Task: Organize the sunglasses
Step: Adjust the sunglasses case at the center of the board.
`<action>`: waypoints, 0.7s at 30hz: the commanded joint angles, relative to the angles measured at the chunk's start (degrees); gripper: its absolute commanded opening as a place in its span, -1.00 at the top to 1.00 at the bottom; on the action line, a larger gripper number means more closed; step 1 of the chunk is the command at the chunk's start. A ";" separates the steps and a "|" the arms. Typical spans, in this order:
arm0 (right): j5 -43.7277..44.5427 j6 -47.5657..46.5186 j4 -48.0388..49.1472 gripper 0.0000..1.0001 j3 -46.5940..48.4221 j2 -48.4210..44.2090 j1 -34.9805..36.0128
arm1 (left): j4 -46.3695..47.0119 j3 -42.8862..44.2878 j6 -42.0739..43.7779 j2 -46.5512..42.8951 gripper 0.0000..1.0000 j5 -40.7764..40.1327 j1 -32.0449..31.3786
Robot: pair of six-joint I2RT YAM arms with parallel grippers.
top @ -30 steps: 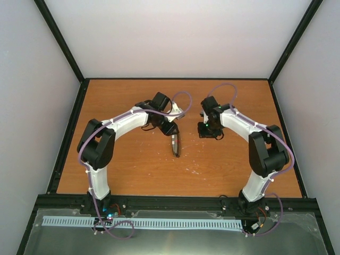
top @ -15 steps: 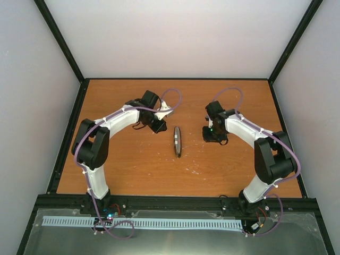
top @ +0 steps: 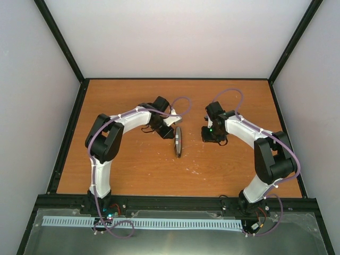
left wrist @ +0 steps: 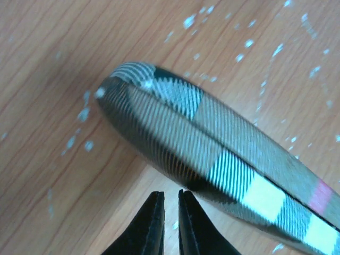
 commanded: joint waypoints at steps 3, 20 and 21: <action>-1.49 0.77 1.93 0.36 -1.51 -1.92 -0.55 | -1.50 6.77 -0.19 1.78 0.77 1.54 -3.34; 0.15 0.89 2.07 0.34 -5.37 -6.05 -3.11 | -0.13 4.97 0.82 -3.50 0.08 -2.99 -2.59; 1.17 0.93 1.48 0.33 -5.64 -7.02 -3.44 | 0.43 4.55 0.82 -4.93 -0.19 -2.91 -1.80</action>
